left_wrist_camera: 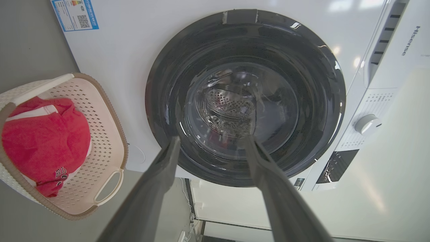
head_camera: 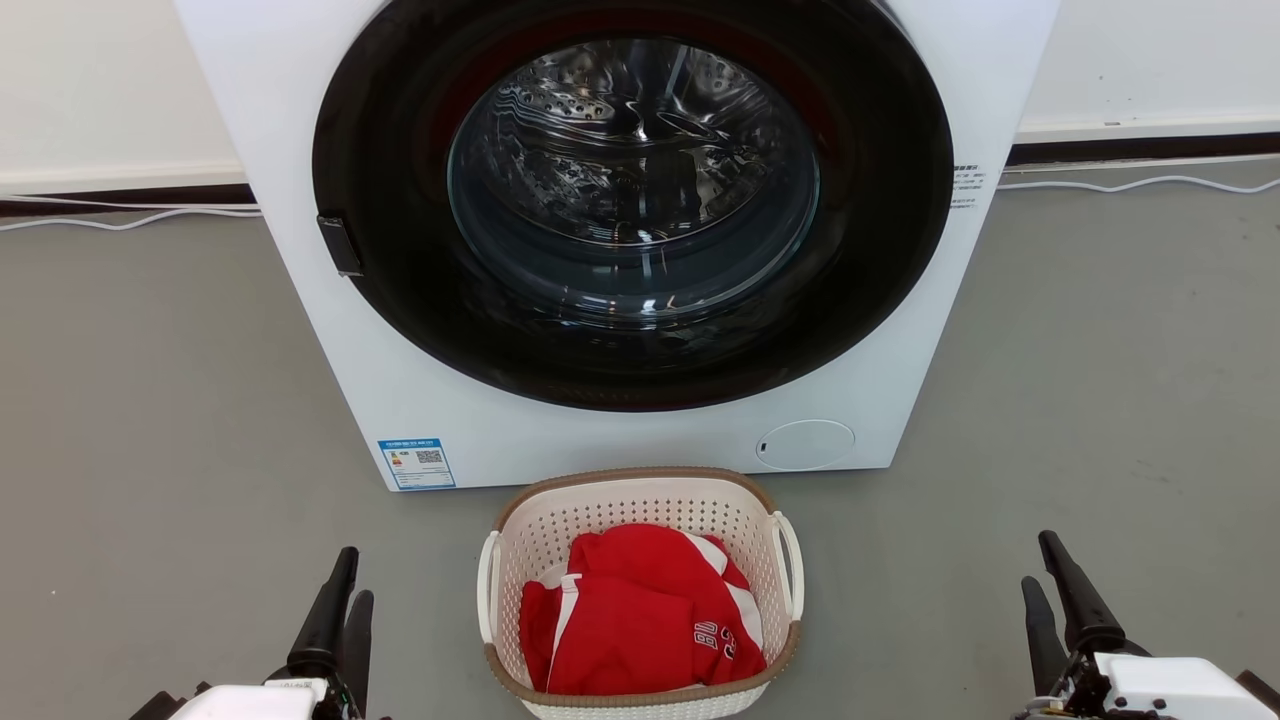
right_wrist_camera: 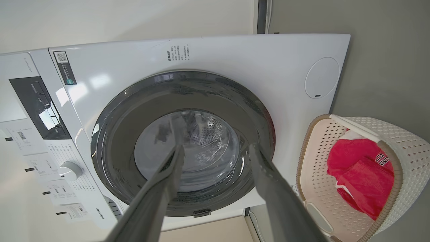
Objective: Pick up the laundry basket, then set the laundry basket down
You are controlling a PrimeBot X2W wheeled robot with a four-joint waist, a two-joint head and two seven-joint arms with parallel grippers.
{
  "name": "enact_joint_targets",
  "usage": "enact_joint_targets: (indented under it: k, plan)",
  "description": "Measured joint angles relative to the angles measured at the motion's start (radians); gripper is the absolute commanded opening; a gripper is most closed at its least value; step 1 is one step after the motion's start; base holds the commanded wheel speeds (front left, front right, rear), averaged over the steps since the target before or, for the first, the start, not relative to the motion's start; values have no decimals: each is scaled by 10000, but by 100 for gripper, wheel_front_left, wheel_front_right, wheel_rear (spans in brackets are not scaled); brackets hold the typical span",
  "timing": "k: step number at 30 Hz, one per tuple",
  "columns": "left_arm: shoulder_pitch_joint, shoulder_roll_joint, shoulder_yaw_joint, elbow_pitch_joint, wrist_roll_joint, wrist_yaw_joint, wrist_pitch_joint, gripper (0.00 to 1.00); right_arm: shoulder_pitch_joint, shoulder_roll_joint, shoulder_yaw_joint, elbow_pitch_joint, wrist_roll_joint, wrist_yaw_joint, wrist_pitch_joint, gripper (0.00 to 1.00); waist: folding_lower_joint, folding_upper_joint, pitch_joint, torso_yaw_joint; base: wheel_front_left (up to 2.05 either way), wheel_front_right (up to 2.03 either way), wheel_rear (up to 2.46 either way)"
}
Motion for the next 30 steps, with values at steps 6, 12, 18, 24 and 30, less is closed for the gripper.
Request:
enact_joint_targets:
  k: [6,12,18,24,30]
  plan:
    - [0,15,-117,-10,284,0,-173,100,1,-4,67,-63,-470,0,-151,100,-2,0,22,0,0,0,0]
    - [1,17,-123,-10,884,0,-355,100,12,-13,180,-153,-1336,0,-295,100,-2,0,23,1,0,0,0]
    - [2,17,-111,-13,1766,0,-485,100,20,-42,199,-337,-2451,0,-470,100,-2,0,30,2,0,0,0]
    - [6,17,-13,-27,2717,2,-708,100,24,-86,211,-439,-3653,0,-633,100,-3,0,34,4,0,0,0]
    - [48,19,-2,-184,3889,176,-874,100,28,-132,249,-587,-4725,0,-811,100,-3,0,35,3,0,0,0]
